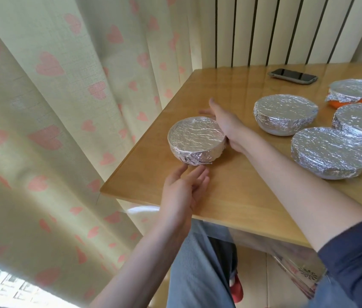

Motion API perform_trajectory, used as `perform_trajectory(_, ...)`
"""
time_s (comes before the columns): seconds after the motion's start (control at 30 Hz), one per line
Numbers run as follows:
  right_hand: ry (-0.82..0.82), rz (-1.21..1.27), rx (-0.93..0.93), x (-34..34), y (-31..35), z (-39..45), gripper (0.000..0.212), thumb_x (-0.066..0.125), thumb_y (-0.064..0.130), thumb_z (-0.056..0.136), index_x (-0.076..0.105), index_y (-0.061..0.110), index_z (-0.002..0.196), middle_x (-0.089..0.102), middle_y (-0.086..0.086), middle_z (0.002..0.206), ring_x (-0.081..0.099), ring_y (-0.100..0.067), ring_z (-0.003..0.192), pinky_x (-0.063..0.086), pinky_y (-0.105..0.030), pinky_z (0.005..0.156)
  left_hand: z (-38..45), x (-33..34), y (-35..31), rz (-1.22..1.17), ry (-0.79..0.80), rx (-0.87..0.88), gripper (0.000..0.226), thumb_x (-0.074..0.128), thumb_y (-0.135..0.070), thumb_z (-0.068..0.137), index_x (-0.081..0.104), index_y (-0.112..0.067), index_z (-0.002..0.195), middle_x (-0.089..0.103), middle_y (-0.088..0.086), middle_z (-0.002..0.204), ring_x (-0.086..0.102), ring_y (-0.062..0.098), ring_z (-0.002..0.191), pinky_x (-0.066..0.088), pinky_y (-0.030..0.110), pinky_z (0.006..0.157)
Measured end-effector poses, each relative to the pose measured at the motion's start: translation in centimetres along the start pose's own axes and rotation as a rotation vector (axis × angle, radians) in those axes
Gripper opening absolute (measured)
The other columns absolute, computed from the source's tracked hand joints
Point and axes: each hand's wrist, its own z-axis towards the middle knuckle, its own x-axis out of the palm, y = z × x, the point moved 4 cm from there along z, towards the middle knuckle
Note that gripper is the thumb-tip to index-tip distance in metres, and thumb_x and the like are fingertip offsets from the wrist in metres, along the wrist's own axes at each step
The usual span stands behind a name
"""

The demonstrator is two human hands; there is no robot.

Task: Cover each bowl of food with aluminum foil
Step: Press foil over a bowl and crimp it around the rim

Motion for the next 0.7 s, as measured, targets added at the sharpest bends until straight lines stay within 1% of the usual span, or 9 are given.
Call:
perform_trajectory(0.07,-0.199,0.002,-0.06,-1.0,0.3,-0.7,0.047,0.033,0.05,0.098,0.063,0.016,0.113,0.066,-0.006,0.112,0.062,-0.025,0.103,0.047,-0.041,0.095,-0.3,-0.5,-0.6,0.121,-0.013,0.096,0.041,0.043,0.015,0.089,0.048,-0.003,0.126,0.072,0.018,0.102,0.073,0.023,0.091,0.061,0.029,0.074)
perform_trajectory(0.13,-0.475,0.105,-0.113,-2.5,-0.7,-2.8,0.025,0.046,0.03,0.094,0.062,0.011,0.097,0.068,-0.006,0.09,0.065,-0.027,0.087,0.05,-0.041,0.083,-0.4,-1.9,-2.5,0.382,-0.066,0.353,0.033,0.045,0.01,0.088,0.053,-0.013,0.111,0.072,0.012,0.089,0.07,0.016,0.068,0.06,0.034,0.063)
perform_trajectory(0.17,-0.523,0.218,-0.091,-2.7,-1.6,-4.6,0.014,0.048,0.02,0.093,0.059,0.011,0.094,0.065,-0.005,0.08,0.065,-0.024,0.073,0.053,-0.039,0.073,-0.4,-2.4,-3.9,0.534,-0.095,0.525,0.029,0.048,0.004,0.087,0.054,-0.019,0.105,0.07,0.009,0.085,0.066,0.014,0.063,0.058,0.036,0.061)
perform_trajectory(0.23,-0.378,0.367,0.007,-1.8,-3.4,-8.7,0.009,0.047,0.006,0.094,0.056,0.007,0.096,0.061,-0.007,0.076,0.061,-0.018,0.052,0.056,-0.033,0.056,-0.1,-2.4,-6.8,0.791,-0.077,0.852,0.019,0.056,-0.018,0.08,0.056,-0.026,0.097,0.067,-0.003,0.085,0.063,0.013,0.071,0.055,0.035,0.068)
perform_trajectory(0.33,-0.252,0.163,0.034,-0.6,-5.3,-12.0,0.015,0.05,-0.002,0.091,0.063,0.007,0.091,0.065,-0.011,0.081,0.065,-0.016,0.051,0.057,-0.03,0.048,1.6,0.1,-9.5,1.19,0.217,1.067,0.041,0.057,-0.045,0.078,0.059,-0.026,0.115,0.061,-0.01,0.115,0.054,0.014,0.112,0.044,0.034,0.098)
perform_trajectory(0.43,-0.32,-0.096,-0.11,0.0,-5.1,-11.9,0.017,0.058,0.001,0.088,0.069,0.014,0.087,0.065,-0.005,0.081,0.065,-0.013,0.055,0.053,-0.023,0.044,3.9,3.2,-9.5,1.622,0.521,0.923,0.081,0.054,-0.071,0.067,0.039,-0.044,0.142,0.031,-0.007,0.156,0.016,0.018,0.147,0.013,0.037,0.118)
perform_trajectory(0.53,-0.289,-0.13,-0.134,0.9,-5.2,-11.1,0.016,0.061,0.004,0.087,0.071,0.016,0.092,0.065,-0.002,0.084,0.066,-0.015,0.061,0.053,-0.023,0.043,6.0,4.6,-8.3,1.975,0.631,0.673,0.098,0.063,-0.076,0.058,0.017,-0.061,0.144,0.004,-0.011,0.163,-0.008,0.02,0.15,-0.001,0.051,0.119)
perform_trajectory(0.6,-0.282,-0.127,-0.133,1.0,-5.4,-10.7,0.015,0.062,0.005,0.087,0.07,0.018,0.088,0.065,-0.002,0.084,0.067,-0.017,0.063,0.055,-0.028,0.044,6.9,5.0,-7.6,2.04,0.646,0.62,0.098,0.067,-0.067,0.062,0.017,-0.059,0.145,0.008,-0.008,0.163,-0.004,0.025,0.15,0.005,0.052,0.119)
perform_trajectory(0.7,-0.259,-0.159,-0.172,1.0,-5.4,-10.3,0.013,0.065,0.007,0.085,0.067,0.02,0.084,0.064,-0.002,0.082,0.067,-0.019,0.069,0.05,-0.023,0.039,7.1,5.2,-7.7,1.966,0.627,0.655,0.097,0.066,-0.062,0.059,0.025,-0.052,0.147,0.026,-0.006,0.154,0.013,0.024,0.142,0.018,0.034,0.113)
